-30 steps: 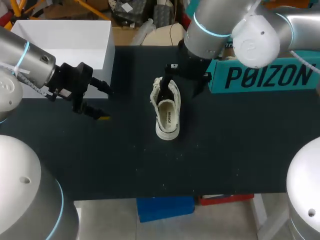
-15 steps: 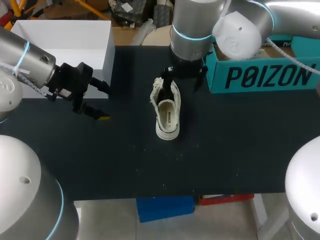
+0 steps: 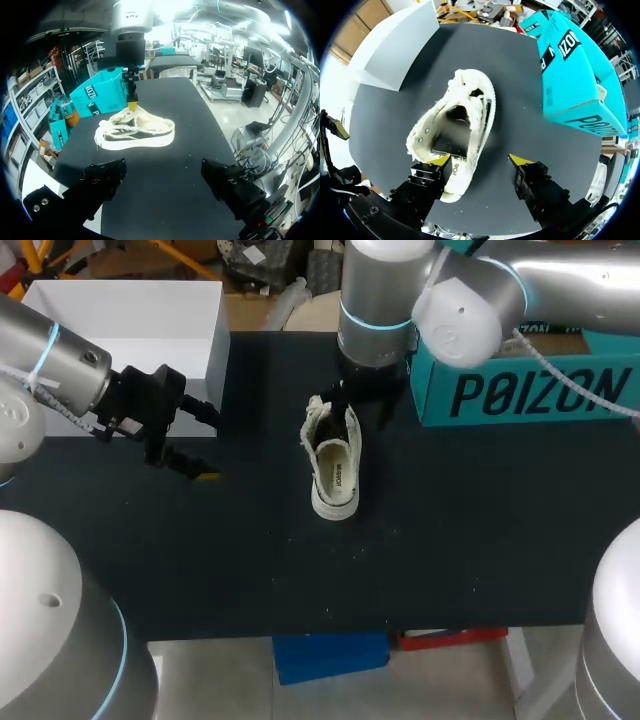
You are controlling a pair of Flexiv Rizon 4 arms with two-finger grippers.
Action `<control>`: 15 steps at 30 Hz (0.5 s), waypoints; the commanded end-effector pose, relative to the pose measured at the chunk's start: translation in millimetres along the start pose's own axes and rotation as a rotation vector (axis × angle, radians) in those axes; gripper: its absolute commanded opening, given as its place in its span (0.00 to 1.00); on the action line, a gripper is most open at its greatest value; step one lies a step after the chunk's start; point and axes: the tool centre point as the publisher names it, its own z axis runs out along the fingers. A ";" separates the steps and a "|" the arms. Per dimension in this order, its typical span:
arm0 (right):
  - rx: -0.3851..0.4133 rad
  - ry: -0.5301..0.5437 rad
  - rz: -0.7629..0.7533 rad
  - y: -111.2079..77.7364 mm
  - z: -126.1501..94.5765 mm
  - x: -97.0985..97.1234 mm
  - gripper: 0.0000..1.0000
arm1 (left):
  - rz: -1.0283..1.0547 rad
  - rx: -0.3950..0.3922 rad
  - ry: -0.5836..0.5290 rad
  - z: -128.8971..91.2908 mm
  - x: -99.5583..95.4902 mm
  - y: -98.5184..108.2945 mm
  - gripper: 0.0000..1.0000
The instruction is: Take the shoe out of the shoebox, open the shoe tongue, remove and reinsert the insole, then place the shoe into the shoebox
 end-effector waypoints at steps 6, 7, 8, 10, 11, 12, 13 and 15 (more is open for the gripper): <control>0.029 0.010 -0.004 2.2 36.8 -1.4 0.47 | 0.001 -0.001 -0.005 0.4 1.0 0.3 1.00; 0.032 0.008 -0.002 2.1 39.3 -1.7 0.47 | 0.001 -0.001 -0.005 0.4 1.0 0.3 1.00; 0.034 0.008 -0.001 2.1 41.8 -2.1 0.47 | 0.001 -0.001 -0.005 0.4 1.0 0.3 1.00; 0.048 0.007 -0.004 2.7 47.0 -2.1 0.48 | 0.001 -0.001 -0.005 0.4 1.0 0.3 1.00; 0.050 0.006 -0.005 3.4 50.0 -2.2 0.49 | 0.001 -0.001 -0.005 0.4 1.0 0.3 1.00; 0.051 0.006 -0.004 3.7 52.8 -2.7 0.50 | 0.001 -0.001 -0.005 0.4 1.0 0.3 1.00; 0.065 0.000 -0.007 3.6 55.5 -3.4 0.50 | 0.001 -0.001 -0.005 0.4 1.0 0.3 1.00; 0.077 -0.002 -0.008 3.2 61.1 -3.4 0.48 | 0.001 -0.001 -0.005 0.4 1.0 0.3 1.00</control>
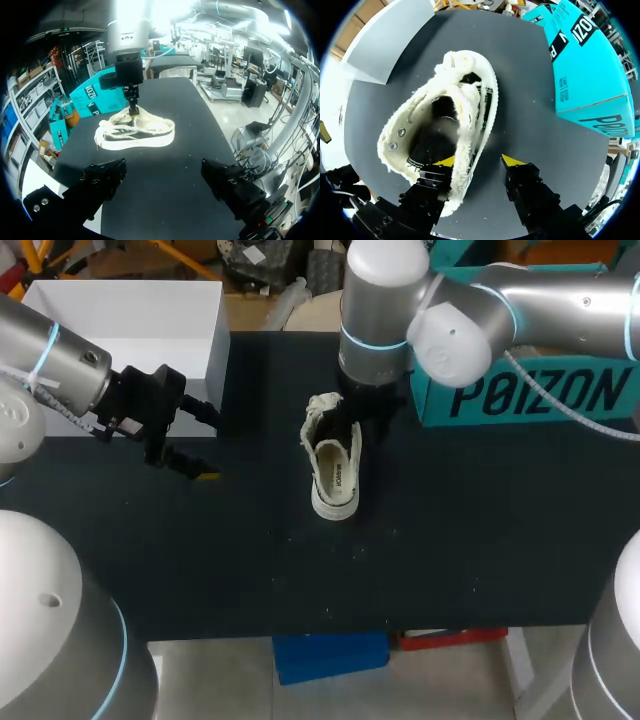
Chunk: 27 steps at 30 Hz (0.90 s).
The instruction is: Take the shoe out of the shoebox, open the shoe tongue, remove and reinsert the insole, then place the shoe into the shoebox
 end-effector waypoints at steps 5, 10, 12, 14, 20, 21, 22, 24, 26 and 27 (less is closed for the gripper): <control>0.030 -0.023 0.018 5.3 22.8 1.9 0.45 | 0.001 -0.001 -0.005 0.4 1.1 0.3 1.00; 0.031 -0.036 0.050 4.6 27.3 -0.3 0.44 | 0.001 -0.001 -0.005 0.4 1.1 0.3 1.00; 0.039 -0.040 0.061 4.5 28.6 0.0 0.40 | 0.001 -0.001 -0.005 0.4 1.1 0.3 1.00; 0.051 -0.047 0.076 4.6 29.3 0.9 0.10 | 0.001 -0.001 -0.005 0.4 1.1 0.3 1.00; 0.062 -0.058 0.095 2.6 21.3 5.0 0.00 | 0.001 -0.001 -0.005 0.4 1.1 0.3 1.00; 0.067 -0.064 0.095 2.4 16.5 5.6 0.00 | 0.001 -0.001 -0.005 0.4 1.1 0.3 1.00; 0.069 -0.069 0.095 2.4 11.9 6.2 0.00 | 0.001 -0.001 -0.005 0.4 1.1 0.3 1.00; 0.076 -0.083 0.098 1.5 -3.8 6.9 0.00 | 0.001 -0.001 -0.005 0.4 1.1 0.3 1.00; 0.090 -0.083 0.093 0.0 -22.2 7.8 0.00 | 0.001 -0.001 -0.005 0.4 1.1 0.3 1.00; 0.086 -0.085 0.090 -1.5 -33.7 8.4 0.00 | 0.001 -0.001 -0.005 0.4 1.1 0.3 1.00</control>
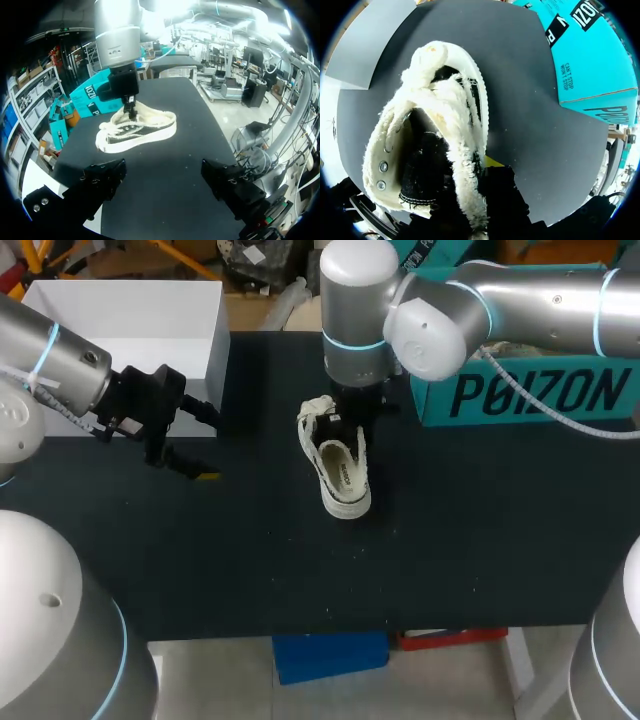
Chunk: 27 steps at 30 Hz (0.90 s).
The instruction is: Take the shoe out of the shoebox, open the shoe tongue, remove and reinsert the insole, then place the shoe into the shoebox
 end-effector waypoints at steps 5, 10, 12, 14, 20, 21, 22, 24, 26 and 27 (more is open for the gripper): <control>-0.001 -0.103 -0.189 -22.7 -114.7 -7.4 0.00 | 0.001 -0.001 -0.005 0.4 1.1 0.3 1.00; -0.047 -0.224 -0.588 -40.2 -190.1 -27.1 0.00 | 0.001 -0.001 -0.005 0.4 1.1 0.3 1.00; -0.049 -0.271 -0.808 -41.0 -216.3 -39.2 0.00 | 0.001 -0.001 -0.005 0.4 1.1 0.3 1.00; -0.074 -0.309 -1.009 -37.3 -243.6 -51.0 0.00 | 0.001 -0.001 -0.005 0.4 1.1 0.3 1.00; -0.130 -0.318 -1.344 -25.9 -267.9 -63.0 0.00 | 0.001 -0.001 -0.005 0.4 1.1 0.3 1.00; -0.130 -0.318 -1.344 -25.9 -267.9 -63.0 0.00 | 0.001 -0.001 -0.005 0.4 1.1 0.3 1.00; -0.130 -0.318 -1.344 -25.9 -267.9 -63.0 0.00 | 0.001 -0.001 -0.005 0.4 1.1 0.3 1.00; -0.130 -0.318 -1.344 -25.9 -267.9 -63.0 0.00 | 0.001 -0.001 -0.005 0.4 1.1 0.3 1.00; -0.130 -0.318 -1.344 -25.9 -267.9 -63.0 0.00 | 0.001 -0.001 -0.005 0.4 1.1 0.3 1.00; -0.130 -0.318 -1.344 -25.9 -267.9 -63.0 0.00 | 0.001 -0.001 -0.005 0.4 1.1 0.3 1.00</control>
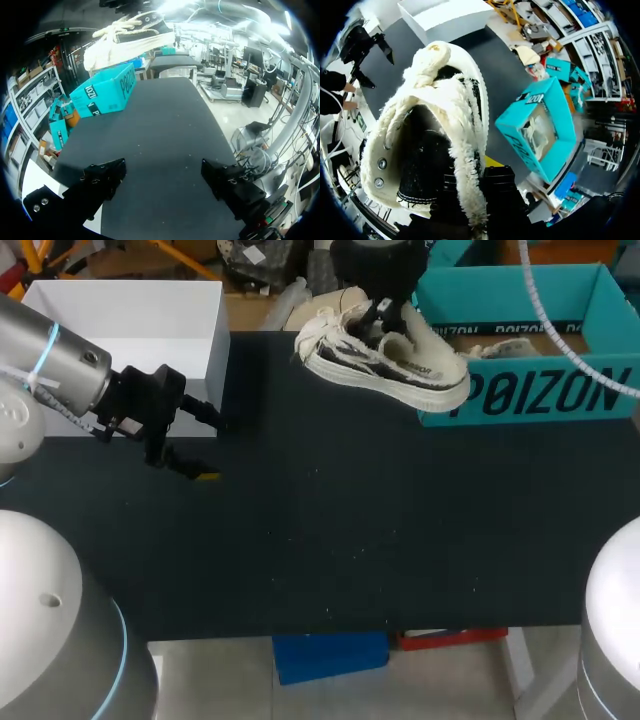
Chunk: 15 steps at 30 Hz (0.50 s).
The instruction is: Take the shoe out of the shoebox, open the shoe tongue, remove and reinsert the insole, then place the shoe into the shoebox
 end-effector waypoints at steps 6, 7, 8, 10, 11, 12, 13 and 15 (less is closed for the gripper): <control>-0.091 -0.112 -0.572 -3.6 -12.6 2.2 0.00 | 0.001 -0.001 -0.005 0.4 1.0 0.3 1.00; -0.091 -0.112 -0.572 -3.6 -12.6 2.2 0.00 | 0.001 -0.001 -0.005 0.4 1.0 0.3 1.00; -0.091 -0.112 -0.572 -3.6 -12.6 2.2 0.00 | 0.001 -0.001 -0.005 0.4 1.0 0.3 1.00; -0.091 -0.112 -0.572 -3.6 -12.6 2.2 0.00 | 0.001 -0.001 -0.005 0.4 1.0 0.3 1.00; -0.091 -0.112 -0.572 -3.6 -12.6 2.2 0.00 | 0.001 -0.001 -0.005 0.4 1.0 0.3 1.00; -0.091 -0.112 -0.572 -3.6 -12.6 2.2 0.00 | 0.001 -0.001 -0.005 0.4 1.0 0.3 1.00; -0.094 -0.112 -0.574 -5.2 -10.5 2.9 0.00 | 0.001 -0.001 -0.005 0.4 1.0 0.3 1.00; -0.082 -0.098 -0.597 -10.5 -6.9 -5.5 0.00 | 0.001 -0.001 -0.005 0.4 1.0 0.3 1.00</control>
